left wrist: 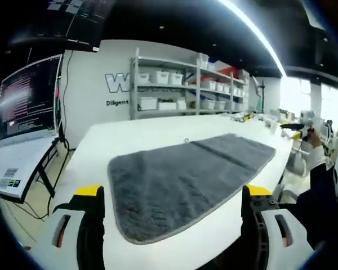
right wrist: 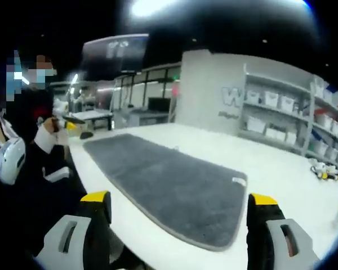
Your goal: Open the folded towel by lifting each exposed corner and separating the folded layers until the towel lies flat within the target outline without major curled edges
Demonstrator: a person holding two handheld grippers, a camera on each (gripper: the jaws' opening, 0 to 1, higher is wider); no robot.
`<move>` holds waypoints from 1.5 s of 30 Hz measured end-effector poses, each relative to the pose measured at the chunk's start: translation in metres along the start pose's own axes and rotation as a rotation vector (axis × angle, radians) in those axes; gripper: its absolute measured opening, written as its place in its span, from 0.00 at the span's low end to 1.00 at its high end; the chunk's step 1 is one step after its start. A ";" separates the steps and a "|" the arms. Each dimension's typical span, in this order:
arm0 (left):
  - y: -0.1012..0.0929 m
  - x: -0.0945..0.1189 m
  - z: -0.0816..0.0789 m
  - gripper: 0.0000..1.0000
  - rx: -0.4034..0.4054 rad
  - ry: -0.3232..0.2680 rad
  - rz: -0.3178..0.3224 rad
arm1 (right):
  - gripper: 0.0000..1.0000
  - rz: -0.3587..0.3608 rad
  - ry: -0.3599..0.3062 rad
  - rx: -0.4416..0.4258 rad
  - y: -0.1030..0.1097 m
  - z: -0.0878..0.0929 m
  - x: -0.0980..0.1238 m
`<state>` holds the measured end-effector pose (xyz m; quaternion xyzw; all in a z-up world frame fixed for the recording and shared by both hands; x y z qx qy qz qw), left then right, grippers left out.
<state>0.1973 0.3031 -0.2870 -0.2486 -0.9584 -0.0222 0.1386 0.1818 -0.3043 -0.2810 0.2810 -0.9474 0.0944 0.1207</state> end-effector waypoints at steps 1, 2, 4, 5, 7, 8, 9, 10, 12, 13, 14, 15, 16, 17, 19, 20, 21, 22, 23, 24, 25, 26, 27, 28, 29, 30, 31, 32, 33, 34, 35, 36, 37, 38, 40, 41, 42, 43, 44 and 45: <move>-0.001 0.000 0.000 1.00 -0.001 0.000 0.003 | 1.00 0.001 0.001 0.007 0.001 0.000 0.000; -0.002 0.001 0.000 1.00 -0.005 0.000 0.006 | 1.00 0.001 0.000 0.010 0.001 -0.001 0.000; -0.001 0.001 0.000 0.99 -0.010 0.004 0.005 | 1.00 -0.004 -0.008 0.013 0.002 -0.003 0.000; -0.001 0.001 0.000 0.99 -0.010 0.005 0.004 | 1.00 -0.006 -0.014 0.014 0.002 -0.003 0.000; -0.001 0.000 0.000 0.99 -0.009 0.004 0.002 | 1.00 -0.006 -0.019 0.016 0.002 -0.004 0.000; -0.002 -0.001 0.000 0.99 -0.009 0.005 0.001 | 1.00 -0.005 -0.020 0.016 0.002 -0.004 0.000; -0.003 -0.002 0.000 0.99 -0.009 0.008 0.002 | 1.00 -0.003 -0.023 0.015 0.001 -0.005 0.000; -0.004 -0.003 0.000 0.99 -0.011 0.009 0.005 | 1.00 -0.003 -0.028 0.010 0.001 -0.005 0.000; -0.006 -0.004 -0.001 0.99 -0.014 0.006 0.011 | 1.00 -0.007 -0.036 -0.002 -0.001 -0.005 0.001; -0.007 -0.005 -0.001 0.99 -0.016 0.007 0.015 | 1.00 -0.008 -0.042 -0.007 -0.001 -0.006 0.002; -0.008 -0.005 -0.001 0.99 -0.016 0.008 0.018 | 1.00 -0.007 -0.048 -0.013 -0.002 -0.006 0.003; -0.008 -0.005 -0.001 0.99 -0.017 0.009 0.019 | 1.00 -0.005 -0.049 -0.015 -0.002 -0.006 0.004; -0.009 -0.005 -0.001 0.99 -0.021 0.011 0.020 | 1.00 -0.003 -0.049 -0.014 -0.002 -0.006 0.005; -0.010 -0.005 -0.001 0.99 -0.025 0.013 0.020 | 1.00 0.001 -0.046 -0.013 -0.002 -0.005 0.006; -0.011 -0.004 -0.001 0.99 -0.031 0.021 0.006 | 1.00 0.013 -0.034 -0.012 -0.003 -0.004 0.008; -0.012 -0.004 -0.002 0.99 -0.038 0.023 0.004 | 1.00 0.019 -0.029 -0.009 -0.003 -0.003 0.009; -0.014 -0.004 -0.003 0.99 -0.047 0.022 0.004 | 1.00 0.024 -0.025 -0.008 -0.004 -0.002 0.010; -0.015 -0.004 -0.003 0.99 -0.050 0.021 0.006 | 1.00 0.029 -0.021 -0.008 -0.005 -0.002 0.011; -0.016 -0.005 -0.004 0.99 -0.051 0.021 0.011 | 1.00 0.035 -0.020 -0.010 -0.005 -0.001 0.011; -0.017 -0.006 -0.004 0.99 -0.053 0.023 0.017 | 1.00 0.042 -0.021 -0.014 -0.006 -0.001 0.011; -0.018 -0.007 -0.003 0.99 -0.056 0.026 0.022 | 1.00 0.056 -0.014 -0.011 -0.008 0.000 0.011; -0.019 -0.009 -0.003 0.99 -0.059 0.030 0.024 | 1.00 0.066 -0.008 -0.006 -0.009 0.001 0.011; -0.020 -0.011 -0.002 0.99 -0.062 0.034 0.024 | 1.00 0.072 -0.002 -0.005 -0.010 0.001 0.011; -0.020 -0.012 -0.001 0.99 -0.062 0.036 0.025 | 1.00 0.073 -0.001 -0.005 -0.010 0.001 0.011; -0.021 -0.014 -0.001 0.99 -0.061 0.039 0.028 | 1.00 0.075 -0.001 -0.006 -0.010 0.001 0.011; -0.022 -0.016 0.000 0.99 -0.059 0.042 0.032 | 1.00 0.077 -0.002 -0.008 -0.010 0.001 0.012; -0.023 -0.016 0.000 0.99 -0.058 0.043 0.036 | 1.00 0.075 -0.012 -0.009 -0.010 -0.001 0.013; -0.025 -0.017 0.000 0.99 -0.063 0.045 0.042 | 1.00 0.074 -0.025 -0.009 -0.010 -0.002 0.014; -0.026 -0.016 -0.001 0.99 -0.067 0.046 0.045 | 1.00 0.074 -0.036 -0.008 -0.009 -0.004 0.015; -0.027 -0.015 -0.002 0.99 -0.071 0.045 0.045 | 1.00 0.072 -0.048 -0.005 -0.009 -0.006 0.016; -0.028 -0.015 -0.003 0.99 -0.073 0.040 0.045 | 1.00 0.071 -0.059 -0.002 -0.008 -0.007 0.018; -0.028 -0.014 -0.004 0.99 -0.073 0.036 0.045 | 1.00 0.072 -0.067 -0.005 -0.008 -0.008 0.019; -0.029 -0.013 -0.005 0.99 -0.074 0.033 0.044 | 1.00 0.073 -0.072 -0.008 -0.007 -0.009 0.021; -0.030 -0.013 -0.005 0.99 -0.075 0.031 0.042 | 1.00 0.073 -0.073 -0.009 -0.006 -0.010 0.021; -0.031 -0.012 -0.006 0.99 -0.078 0.029 0.042 | 1.00 0.073 -0.065 -0.005 -0.005 -0.009 0.022; -0.031 -0.012 -0.006 0.99 -0.078 0.030 0.042 | 1.00 0.072 -0.055 0.000 -0.004 -0.008 0.022; -0.032 -0.012 -0.005 0.99 -0.078 0.033 0.040 | 1.00 0.073 -0.048 0.003 -0.004 -0.008 0.021; -0.031 -0.012 -0.005 0.99 -0.079 0.035 0.038 | 1.00 0.074 -0.042 0.006 -0.003 -0.008 0.021; -0.031 -0.012 -0.005 0.99 -0.081 0.041 0.034 | 1.00 0.075 -0.038 0.009 -0.003 -0.007 0.021; -0.031 -0.012 -0.004 0.99 -0.079 0.046 0.032 | 1.00 0.075 -0.036 0.010 -0.003 -0.007 0.020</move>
Point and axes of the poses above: the point that each gripper's makers call its tool centre point, and the gripper's own axes: x roughly backward along the fingers, y roughly to its left, z roughly out of its underside, the point moved 7 cm from there along x, roughly backward along the fingers
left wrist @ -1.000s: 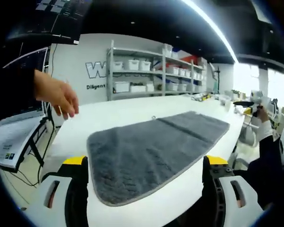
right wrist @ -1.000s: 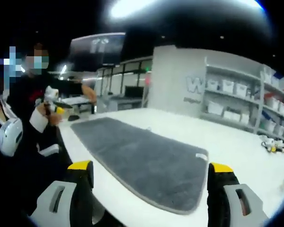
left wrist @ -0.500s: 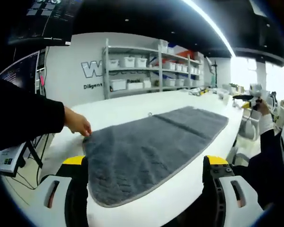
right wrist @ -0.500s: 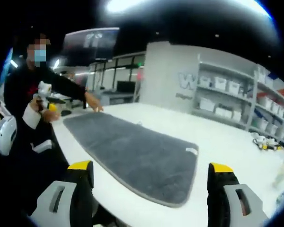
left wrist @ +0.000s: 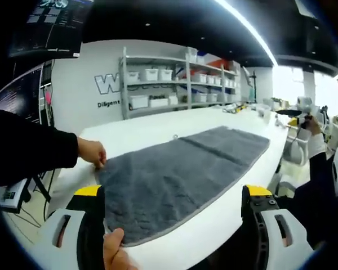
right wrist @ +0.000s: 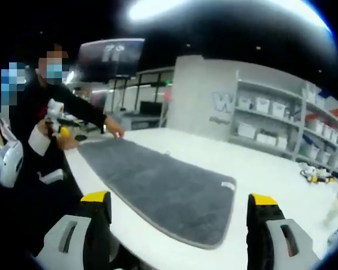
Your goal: Open the folded towel by lifting each exposed corner and separating the folded layers until the towel lies flat within the target outline without major curled edges
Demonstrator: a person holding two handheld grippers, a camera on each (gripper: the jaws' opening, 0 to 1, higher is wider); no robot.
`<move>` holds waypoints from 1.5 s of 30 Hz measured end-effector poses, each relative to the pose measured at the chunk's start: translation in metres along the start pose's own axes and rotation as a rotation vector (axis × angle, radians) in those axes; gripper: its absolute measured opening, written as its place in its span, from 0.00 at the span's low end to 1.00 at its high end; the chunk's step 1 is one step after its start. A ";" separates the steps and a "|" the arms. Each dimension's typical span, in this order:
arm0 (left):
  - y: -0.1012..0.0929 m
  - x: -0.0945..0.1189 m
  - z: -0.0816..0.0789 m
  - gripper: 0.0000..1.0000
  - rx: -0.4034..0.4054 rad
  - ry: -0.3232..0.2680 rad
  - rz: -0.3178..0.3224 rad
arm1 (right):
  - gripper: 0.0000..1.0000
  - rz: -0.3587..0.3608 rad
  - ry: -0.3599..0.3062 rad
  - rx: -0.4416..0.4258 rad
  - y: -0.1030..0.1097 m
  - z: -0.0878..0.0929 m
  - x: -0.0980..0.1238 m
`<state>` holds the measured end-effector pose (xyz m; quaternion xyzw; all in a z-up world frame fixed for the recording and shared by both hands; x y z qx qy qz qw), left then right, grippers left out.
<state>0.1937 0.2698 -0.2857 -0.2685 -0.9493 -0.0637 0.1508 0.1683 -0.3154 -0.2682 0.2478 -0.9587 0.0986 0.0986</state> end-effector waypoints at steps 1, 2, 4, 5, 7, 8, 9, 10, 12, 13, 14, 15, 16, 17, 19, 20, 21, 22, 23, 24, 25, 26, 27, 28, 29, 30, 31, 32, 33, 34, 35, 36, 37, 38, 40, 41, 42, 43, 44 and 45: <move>0.000 0.000 0.000 0.99 0.004 0.002 -0.003 | 1.00 0.000 0.002 -0.001 0.000 0.000 0.000; 0.001 0.001 0.000 0.99 0.006 0.004 -0.007 | 1.00 0.001 0.004 -0.002 0.000 0.000 0.000; 0.002 0.002 0.000 0.99 0.002 0.005 -0.023 | 1.00 0.005 0.008 -0.005 -0.002 0.001 0.000; 0.001 0.002 -0.001 0.99 -0.003 0.007 -0.031 | 1.00 0.007 0.008 -0.007 -0.002 0.001 0.000; 0.000 0.004 -0.002 0.99 -0.008 0.007 -0.038 | 1.00 0.010 0.009 -0.005 -0.003 0.001 0.001; -0.001 0.004 -0.002 0.99 -0.010 0.004 -0.037 | 1.00 0.011 0.009 -0.004 -0.003 0.001 0.001; -0.001 0.005 -0.003 0.99 -0.010 0.001 -0.035 | 1.00 0.011 0.007 -0.004 -0.003 0.000 0.001; -0.002 0.005 -0.004 0.99 -0.011 -0.002 -0.033 | 1.00 0.009 0.005 -0.003 -0.002 0.000 0.001; -0.002 0.006 -0.004 0.99 -0.013 -0.003 -0.037 | 1.00 0.007 -0.004 0.000 -0.002 -0.002 0.002; -0.002 0.006 -0.004 0.99 -0.013 0.004 -0.046 | 1.00 0.007 -0.008 0.003 -0.002 -0.002 0.002; -0.001 0.007 -0.004 0.99 -0.015 0.007 -0.053 | 1.00 0.007 -0.010 0.004 -0.002 -0.003 0.002; -0.001 0.008 -0.004 0.99 -0.019 0.004 -0.058 | 1.00 0.007 -0.011 0.002 -0.002 -0.003 0.003; -0.001 0.008 -0.005 0.99 -0.020 0.002 -0.058 | 1.00 0.007 -0.011 0.000 -0.002 -0.003 0.003; -0.002 0.009 -0.005 0.99 -0.018 -0.001 -0.057 | 1.00 0.010 -0.013 -0.003 -0.003 -0.003 0.004; -0.003 0.010 -0.006 0.99 -0.019 -0.007 -0.053 | 1.00 0.012 -0.017 -0.005 -0.003 -0.003 0.004; -0.003 0.010 -0.007 0.99 -0.022 -0.007 -0.053 | 1.00 0.012 -0.016 -0.003 -0.003 -0.003 0.004; -0.003 0.010 -0.007 0.99 -0.025 -0.007 -0.053 | 1.00 0.011 -0.015 -0.002 -0.003 -0.003 0.004; -0.004 0.010 -0.007 0.99 -0.029 -0.006 -0.051 | 1.00 0.010 -0.013 0.001 -0.003 -0.003 0.004; -0.005 0.009 -0.007 0.99 -0.031 -0.006 -0.050 | 1.00 0.008 -0.012 0.005 -0.002 -0.003 0.004; -0.007 0.009 -0.008 0.99 -0.036 -0.011 -0.043 | 1.00 -0.009 -0.024 0.026 0.001 -0.005 0.003; -0.010 0.008 -0.010 0.98 -0.053 -0.028 -0.017 | 1.00 -0.037 -0.059 0.061 0.004 -0.008 0.002; -0.014 0.007 -0.012 0.97 -0.058 -0.043 0.009 | 1.00 -0.052 -0.077 0.067 0.007 -0.010 0.002; -0.018 0.006 -0.013 0.97 -0.041 -0.051 0.033 | 1.00 -0.078 -0.102 0.054 0.010 -0.013 0.003; -0.021 0.005 -0.014 0.98 -0.032 -0.056 0.051 | 1.00 -0.086 -0.113 0.039 0.011 -0.015 0.004; -0.023 0.004 -0.015 0.97 -0.036 -0.062 0.062 | 1.00 -0.087 -0.121 0.040 0.010 -0.016 0.004; -0.024 0.003 -0.015 0.97 -0.040 -0.061 0.065 | 1.00 -0.089 -0.134 0.046 0.011 -0.017 0.005; -0.027 0.002 -0.015 0.97 -0.044 -0.058 0.067 | 1.00 -0.089 -0.136 0.051 0.011 -0.017 0.005; -0.027 0.001 -0.014 0.98 -0.048 -0.054 0.065 | 1.00 -0.089 -0.135 0.052 0.011 -0.017 0.005; -0.028 0.001 -0.014 0.98 -0.052 -0.051 0.062 | 1.00 -0.084 -0.126 0.047 0.011 -0.016 0.004; -0.027 0.001 -0.014 0.98 -0.053 -0.050 0.059 | 1.00 -0.079 -0.116 0.045 0.010 -0.014 0.004; -0.027 0.001 -0.014 0.98 -0.053 -0.047 0.056 | 1.00 -0.072 -0.110 0.046 0.009 -0.013 0.004; -0.025 0.002 -0.013 0.98 -0.054 -0.043 0.052 | 1.00 -0.064 -0.105 0.043 0.007 -0.012 0.004; -0.024 0.004 -0.013 0.98 -0.057 -0.044 0.048 | 1.00 -0.061 -0.103 0.039 0.006 -0.012 0.004; -0.022 0.005 -0.013 0.98 -0.059 -0.043 0.044 | 1.00 -0.059 -0.103 0.034 0.006 -0.011 0.004; -0.018 0.005 -0.011 0.98 -0.050 -0.040 0.036 | 1.00 -0.055 -0.106 0.017 0.005 -0.011 0.004; -0.017 0.005 -0.010 0.98 -0.047 -0.037 0.034 | 1.00 -0.052 -0.105 0.014 0.005 -0.011 0.004; -0.017 0.005 -0.010 0.98 -0.046 -0.035 0.034 | 1.00 -0.050 -0.103 0.015 0.005 -0.011 0.004; -0.017 0.006 -0.010 0.98 -0.047 -0.035 0.034 | 1.00 -0.048 -0.102 0.016 0.005 -0.011 0.004; -0.017 0.006 -0.010 0.98 -0.047 -0.037 0.035 | 1.00 -0.047 -0.099 0.017 0.006 -0.011 0.004; -0.017 0.007 -0.010 0.98 -0.046 -0.040 0.035 | 1.00 -0.047 -0.098 0.016 0.006 -0.011 0.004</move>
Point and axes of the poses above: the point that each gripper's makers call its tool centre point, and the gripper's own axes: x roughly backward along the fingers, y roughly to its left, z roughly out of its underside, the point moved 7 cm from there along x, roughly backward along the fingers
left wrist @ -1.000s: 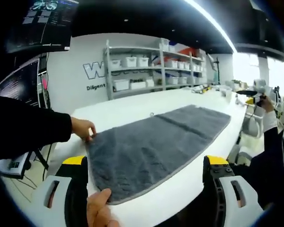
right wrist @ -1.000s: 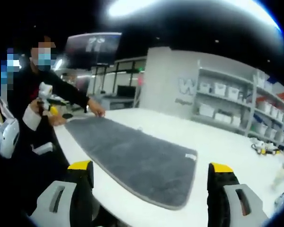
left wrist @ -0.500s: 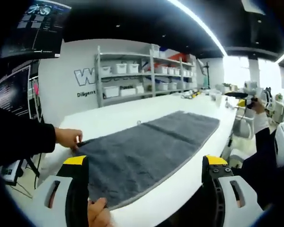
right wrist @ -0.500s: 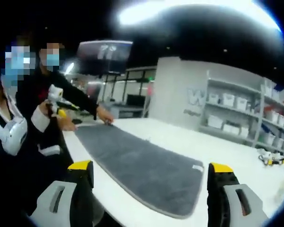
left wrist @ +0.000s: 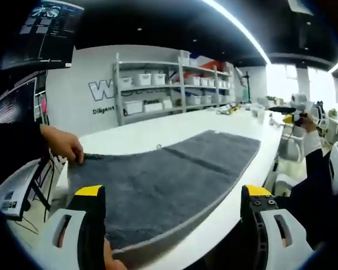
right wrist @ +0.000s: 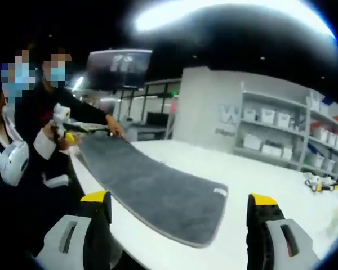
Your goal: Open the folded towel by lifting each exposed corner and separating the folded layers until the towel lies flat within the target outline without major curled edges
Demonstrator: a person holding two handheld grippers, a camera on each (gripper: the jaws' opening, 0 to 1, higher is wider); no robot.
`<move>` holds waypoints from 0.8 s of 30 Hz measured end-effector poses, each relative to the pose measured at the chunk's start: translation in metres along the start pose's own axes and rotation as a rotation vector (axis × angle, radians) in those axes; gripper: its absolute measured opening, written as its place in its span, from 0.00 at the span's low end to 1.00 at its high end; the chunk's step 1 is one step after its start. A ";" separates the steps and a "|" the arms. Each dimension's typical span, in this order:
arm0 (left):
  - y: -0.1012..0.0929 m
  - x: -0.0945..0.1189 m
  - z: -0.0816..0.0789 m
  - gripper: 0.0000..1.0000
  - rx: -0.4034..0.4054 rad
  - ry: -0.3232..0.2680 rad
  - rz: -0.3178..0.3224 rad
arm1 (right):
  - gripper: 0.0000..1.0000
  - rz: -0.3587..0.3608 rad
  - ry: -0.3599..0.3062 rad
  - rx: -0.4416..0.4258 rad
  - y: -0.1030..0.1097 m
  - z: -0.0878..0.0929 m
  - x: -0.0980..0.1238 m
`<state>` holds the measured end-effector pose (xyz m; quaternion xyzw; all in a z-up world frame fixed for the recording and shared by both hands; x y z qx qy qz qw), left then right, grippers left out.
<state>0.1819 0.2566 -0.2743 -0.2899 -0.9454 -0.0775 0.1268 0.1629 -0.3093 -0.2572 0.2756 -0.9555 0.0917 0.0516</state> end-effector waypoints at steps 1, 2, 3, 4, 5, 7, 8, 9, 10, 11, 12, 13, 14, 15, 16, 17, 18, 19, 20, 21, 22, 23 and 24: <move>0.000 0.000 0.000 0.98 0.002 -0.002 -0.001 | 1.00 0.000 -0.001 0.000 0.000 0.000 0.000; 0.001 0.001 0.000 0.98 0.002 -0.003 -0.003 | 1.00 -0.001 -0.002 0.001 0.001 0.000 0.000; 0.001 0.001 0.000 0.98 0.001 -0.002 -0.004 | 1.00 -0.002 -0.002 0.001 0.000 0.000 0.000; 0.001 0.001 0.000 0.98 -0.001 -0.002 -0.005 | 1.00 -0.001 -0.001 0.000 -0.001 0.000 0.000; 0.001 0.001 -0.001 0.98 -0.002 -0.002 -0.005 | 1.00 0.001 0.001 -0.001 -0.001 0.000 -0.001; 0.000 0.001 -0.001 0.98 -0.003 -0.004 -0.002 | 1.00 0.003 0.009 -0.004 -0.002 0.002 -0.001; -0.001 0.001 -0.001 0.98 -0.003 -0.004 -0.001 | 1.00 0.005 0.012 -0.005 -0.003 0.003 -0.001; -0.002 0.001 -0.001 0.98 -0.005 -0.003 0.001 | 1.00 0.007 0.015 -0.006 -0.003 0.003 -0.001; -0.002 0.001 -0.002 0.98 -0.007 -0.003 0.002 | 1.00 0.009 0.016 -0.006 -0.003 0.004 -0.001; -0.002 0.001 -0.002 0.98 -0.008 -0.002 0.003 | 1.00 0.010 0.016 -0.008 -0.004 0.004 0.000; -0.002 0.001 -0.002 0.98 -0.009 -0.001 0.002 | 1.00 0.011 0.015 -0.009 -0.005 0.004 0.001; -0.003 0.000 -0.002 0.98 -0.011 -0.002 0.003 | 1.00 0.013 0.010 -0.011 -0.006 0.003 0.003; -0.004 0.000 -0.002 0.98 -0.014 -0.002 0.005 | 1.00 0.013 0.008 -0.011 -0.006 0.003 0.003; -0.004 0.000 -0.002 0.98 -0.015 -0.003 0.007 | 1.00 0.014 0.006 -0.013 -0.006 0.003 0.004; -0.005 0.000 -0.002 0.98 -0.015 -0.003 0.009 | 1.00 0.015 0.005 -0.014 -0.006 0.003 0.004; -0.005 0.000 -0.002 0.98 -0.016 -0.003 0.010 | 1.00 0.016 0.005 -0.014 -0.006 0.003 0.004; -0.005 -0.001 -0.002 0.98 -0.017 -0.002 0.011 | 1.00 0.018 0.007 -0.016 -0.006 0.003 0.003; -0.005 -0.001 -0.002 0.98 -0.017 -0.001 0.011 | 1.00 0.018 0.009 -0.017 -0.007 0.004 0.003; -0.004 -0.001 -0.002 0.98 -0.016 0.001 0.010 | 1.00 0.017 0.012 -0.016 -0.007 0.004 0.002; -0.004 -0.001 -0.002 0.98 -0.016 0.002 0.008 | 1.00 0.015 0.015 -0.015 -0.006 0.005 0.002; -0.004 -0.001 -0.002 0.98 -0.017 0.001 0.010 | 1.00 0.015 0.016 -0.015 -0.006 0.005 0.001; -0.004 -0.001 -0.003 0.98 -0.018 0.001 0.011 | 1.00 0.014 0.018 -0.014 -0.006 0.005 0.001; -0.006 -0.001 -0.003 0.98 -0.019 0.000 0.013 | 1.00 0.014 0.019 -0.014 -0.005 0.005 0.001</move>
Point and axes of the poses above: the point that each gripper's makers call its tool centre point, and the gripper's own axes: x roughly backward along the fingers, y roughly to its left, z roughly out of its underside, the point moved 7 cm from there along x, roughly backward along the fingers
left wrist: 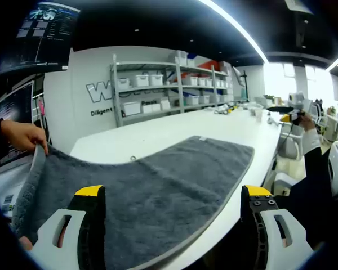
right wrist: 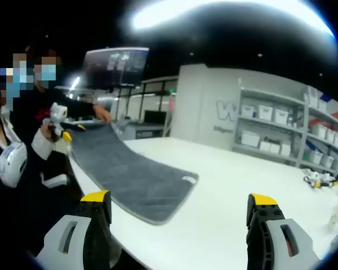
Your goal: Open the folded towel by lifting each exposed corner and separating the folded layers until the towel lies flat within the target outline without major curled edges
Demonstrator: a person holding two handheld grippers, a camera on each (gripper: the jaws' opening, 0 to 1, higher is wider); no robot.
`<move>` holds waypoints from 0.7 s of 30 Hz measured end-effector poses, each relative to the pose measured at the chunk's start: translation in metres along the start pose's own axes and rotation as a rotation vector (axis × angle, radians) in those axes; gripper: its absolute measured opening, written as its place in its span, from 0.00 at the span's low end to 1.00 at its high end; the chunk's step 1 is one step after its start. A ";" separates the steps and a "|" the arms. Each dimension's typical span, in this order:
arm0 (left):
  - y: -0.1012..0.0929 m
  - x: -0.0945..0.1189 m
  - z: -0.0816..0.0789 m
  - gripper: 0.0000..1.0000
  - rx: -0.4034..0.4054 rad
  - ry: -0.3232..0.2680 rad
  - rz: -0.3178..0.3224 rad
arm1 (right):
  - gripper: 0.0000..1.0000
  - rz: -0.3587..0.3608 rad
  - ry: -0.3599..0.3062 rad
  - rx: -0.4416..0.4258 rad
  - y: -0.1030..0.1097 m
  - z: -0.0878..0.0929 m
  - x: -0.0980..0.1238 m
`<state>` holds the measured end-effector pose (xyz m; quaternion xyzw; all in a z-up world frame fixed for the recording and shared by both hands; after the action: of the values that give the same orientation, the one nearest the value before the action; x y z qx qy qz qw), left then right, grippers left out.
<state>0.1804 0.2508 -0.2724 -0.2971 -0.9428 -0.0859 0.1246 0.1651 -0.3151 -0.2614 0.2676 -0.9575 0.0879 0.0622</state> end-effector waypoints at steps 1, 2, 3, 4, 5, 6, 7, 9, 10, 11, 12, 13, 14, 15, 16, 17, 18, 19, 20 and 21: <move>-0.001 0.000 0.000 0.98 -0.002 0.000 0.001 | 1.00 0.000 0.001 0.000 0.000 0.000 0.000; -0.001 0.000 0.000 0.98 -0.004 -0.001 0.003 | 1.00 -0.001 0.002 0.000 0.000 0.000 0.000; -0.001 0.000 -0.001 0.98 -0.005 0.000 0.004 | 1.00 -0.001 0.004 0.001 0.000 0.000 -0.001; -0.001 0.000 -0.001 0.98 -0.006 0.000 0.004 | 1.00 -0.002 0.005 0.002 0.000 0.000 -0.001; -0.002 -0.001 -0.001 0.98 -0.007 0.001 0.006 | 1.00 -0.002 0.006 0.003 0.000 0.000 -0.001; -0.002 -0.001 -0.001 0.98 -0.008 0.000 0.007 | 1.00 -0.003 0.006 0.003 0.000 0.000 -0.001; -0.002 0.000 -0.001 0.98 -0.008 -0.002 0.007 | 1.00 -0.003 0.005 0.003 0.001 0.000 -0.001; -0.001 0.000 -0.001 0.98 -0.005 -0.003 0.005 | 1.00 -0.005 0.006 0.004 0.001 0.000 -0.002; -0.001 0.000 -0.001 0.98 -0.005 -0.003 0.002 | 1.00 -0.006 0.008 0.004 0.001 0.000 -0.003; -0.001 0.000 -0.002 0.98 -0.005 -0.004 0.001 | 1.00 -0.007 0.009 0.005 0.002 0.000 -0.003; -0.003 0.001 -0.002 0.98 -0.009 -0.005 0.003 | 1.00 -0.008 0.011 0.006 0.002 0.000 -0.003; -0.005 0.000 -0.003 0.98 -0.012 -0.007 0.009 | 1.00 -0.009 0.013 0.006 0.002 0.001 -0.003; -0.007 -0.001 -0.004 0.98 -0.016 -0.007 0.016 | 1.00 -0.009 0.014 0.007 0.002 0.001 -0.003; -0.009 -0.001 -0.004 0.98 -0.019 -0.007 0.021 | 1.00 -0.009 0.014 0.007 0.002 0.001 -0.003; -0.009 -0.002 -0.004 0.98 -0.021 -0.005 0.024 | 1.00 -0.010 0.014 0.007 0.002 0.001 -0.003; -0.009 -0.002 -0.004 0.98 -0.022 -0.004 0.026 | 1.00 -0.011 0.013 0.007 0.002 0.001 -0.002; -0.009 -0.003 -0.004 0.98 -0.023 -0.002 0.028 | 1.00 -0.012 0.012 0.008 0.002 0.001 -0.002; -0.009 -0.003 -0.004 0.98 -0.023 -0.001 0.028 | 1.00 -0.012 0.010 0.007 0.002 0.001 -0.001; -0.009 -0.003 -0.004 0.98 -0.022 -0.001 0.027 | 1.00 -0.011 0.008 0.005 0.001 0.001 -0.001; -0.008 -0.003 -0.004 0.98 -0.021 -0.001 0.027 | 1.00 -0.010 0.007 0.004 0.002 0.001 -0.001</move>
<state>0.1785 0.2415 -0.2706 -0.3111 -0.9378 -0.0940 0.1221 0.1648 -0.3137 -0.2625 0.2723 -0.9557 0.0902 0.0655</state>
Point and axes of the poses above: the point that each gripper's makers call its tool centre point, and the gripper's own axes: x roughly backward along the fingers, y roughly to its left, z roughly out of its underside, the point moved 7 cm from there along x, roughly backward along the fingers
